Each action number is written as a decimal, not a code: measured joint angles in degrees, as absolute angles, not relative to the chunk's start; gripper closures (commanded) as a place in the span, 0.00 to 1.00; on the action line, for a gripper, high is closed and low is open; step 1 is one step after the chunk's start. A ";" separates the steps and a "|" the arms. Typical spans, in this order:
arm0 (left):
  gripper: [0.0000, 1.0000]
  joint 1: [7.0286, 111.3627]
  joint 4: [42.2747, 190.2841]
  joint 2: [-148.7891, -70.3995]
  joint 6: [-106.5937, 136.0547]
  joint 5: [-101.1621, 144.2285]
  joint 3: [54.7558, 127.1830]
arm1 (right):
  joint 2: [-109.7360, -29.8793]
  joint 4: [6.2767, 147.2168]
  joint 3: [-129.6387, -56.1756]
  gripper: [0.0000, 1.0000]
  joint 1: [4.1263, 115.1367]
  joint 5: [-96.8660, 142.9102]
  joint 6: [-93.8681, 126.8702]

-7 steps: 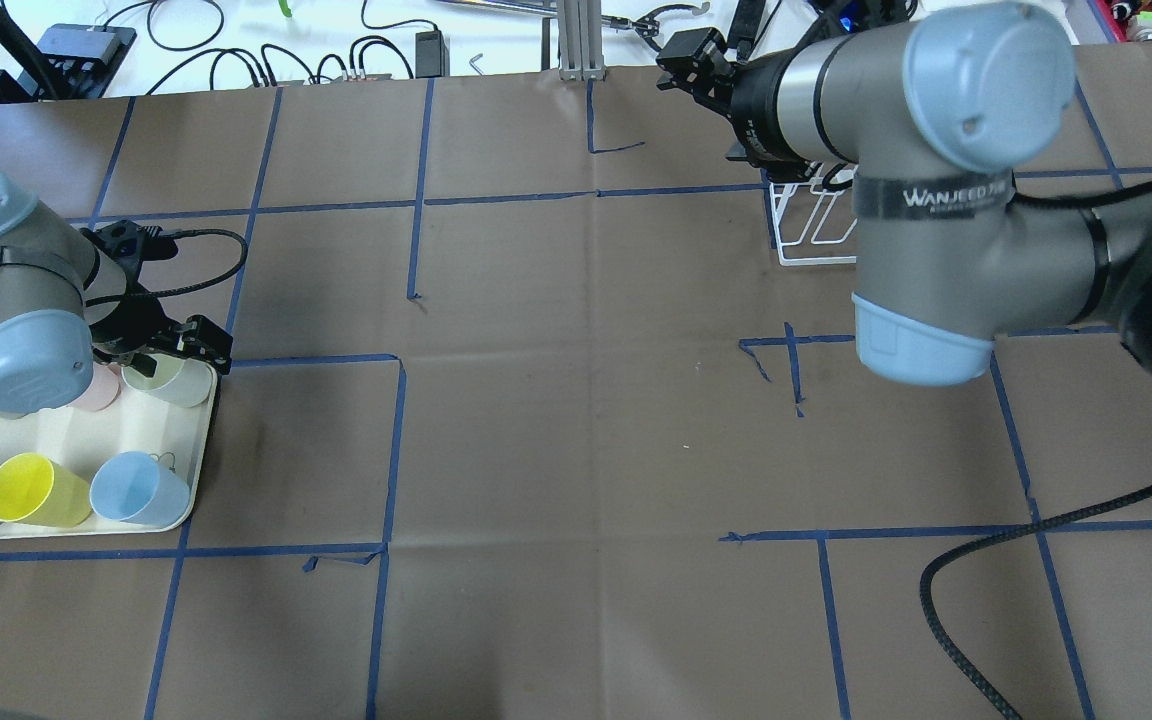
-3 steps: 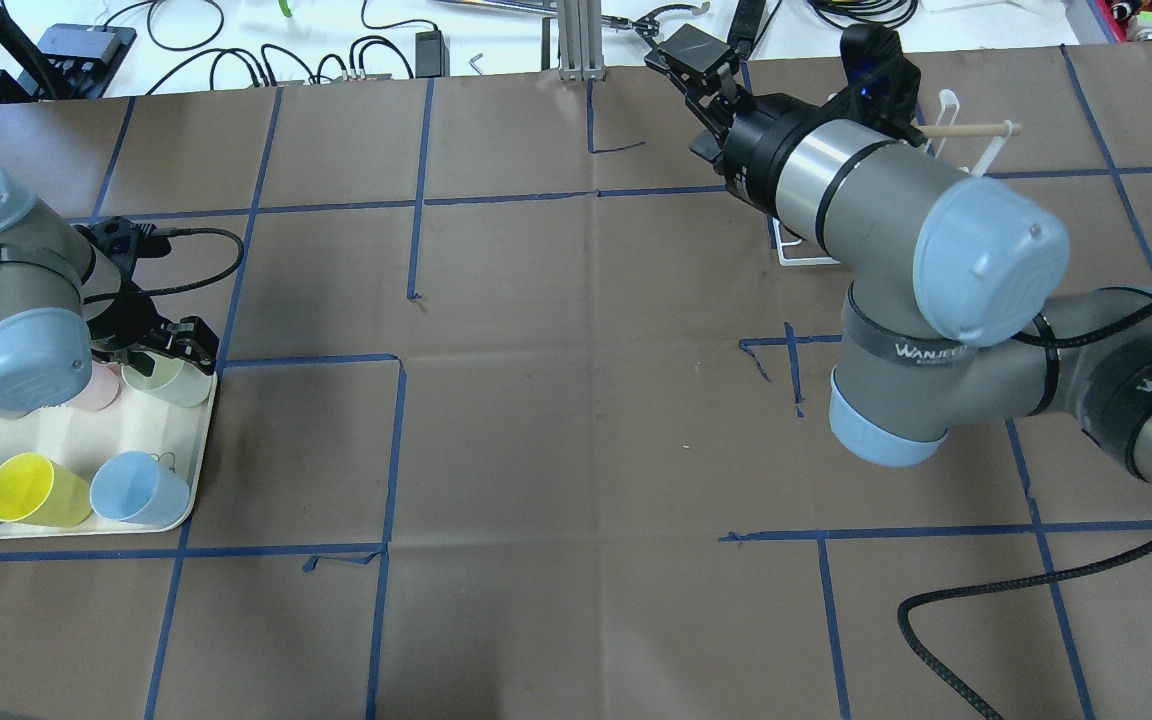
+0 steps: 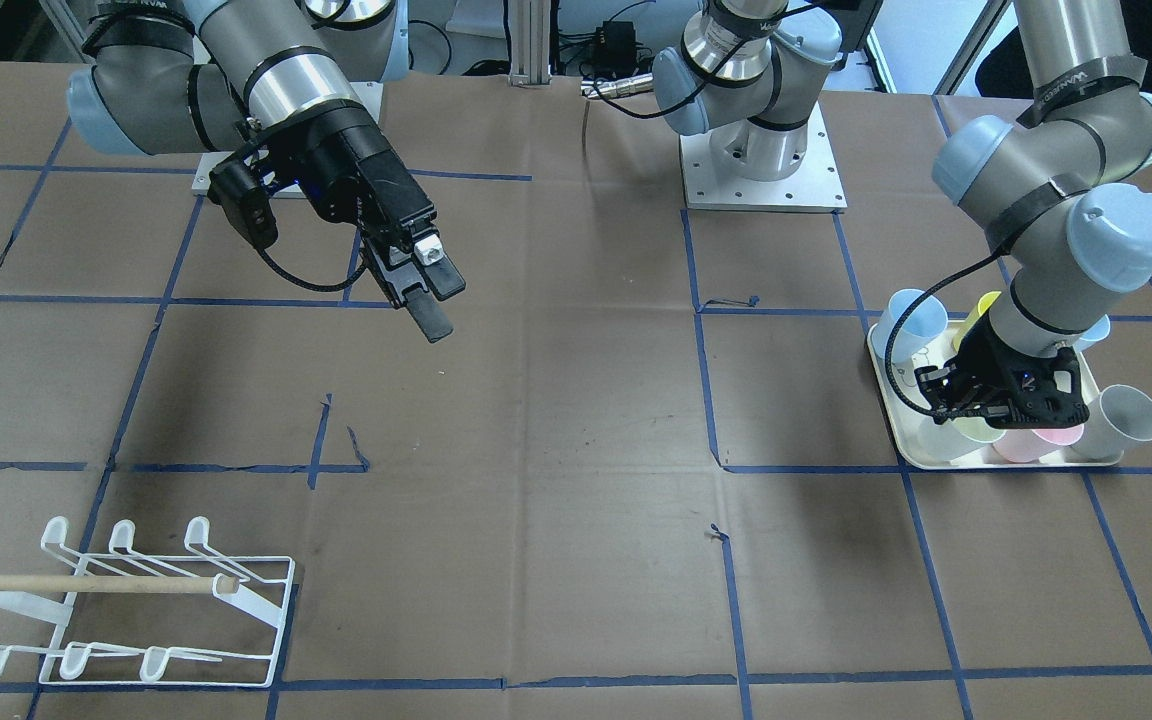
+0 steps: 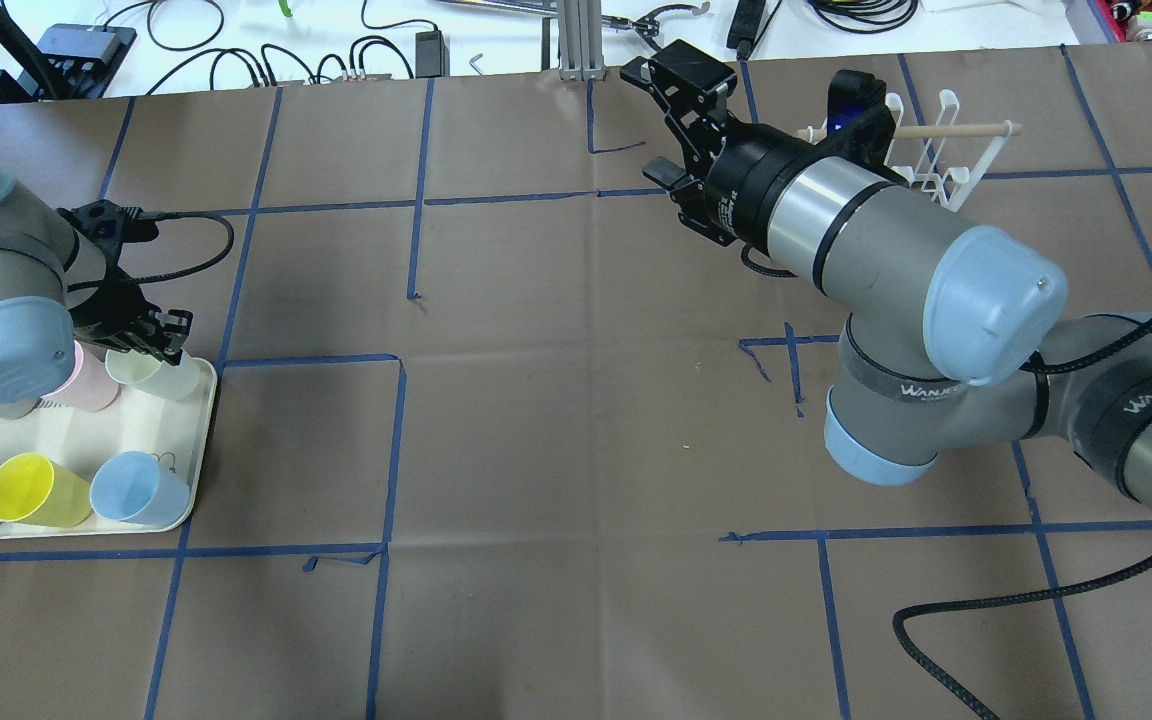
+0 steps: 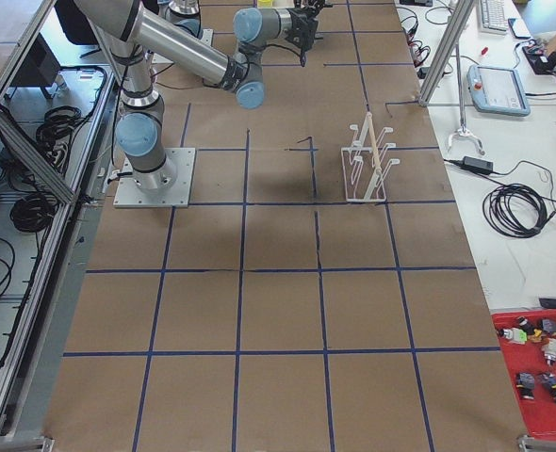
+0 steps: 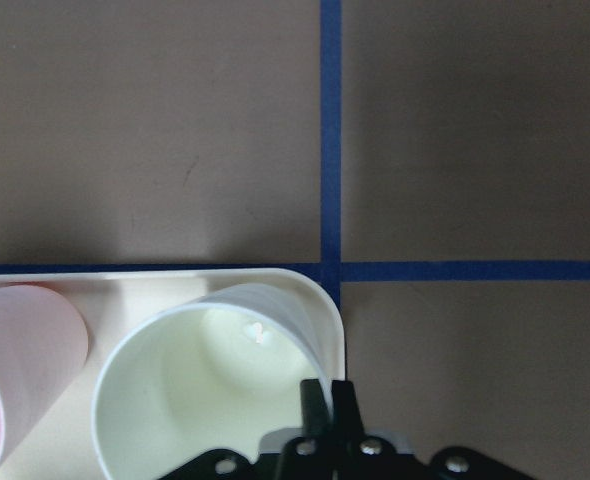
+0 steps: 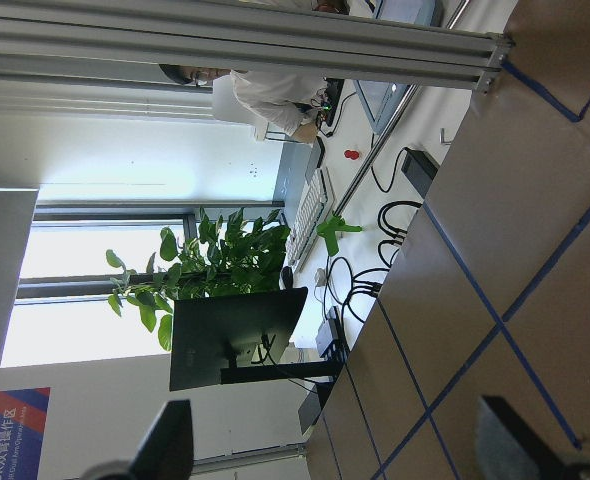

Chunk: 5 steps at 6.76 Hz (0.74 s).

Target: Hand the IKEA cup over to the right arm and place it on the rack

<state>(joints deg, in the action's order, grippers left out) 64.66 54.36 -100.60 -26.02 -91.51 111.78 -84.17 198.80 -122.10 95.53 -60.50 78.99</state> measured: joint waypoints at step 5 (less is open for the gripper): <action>1.00 67.67 88.76 -99.15 -25.53 -88.21 83.86 | -83.78 198.90 -122.23 0.00 95.54 -60.41 78.72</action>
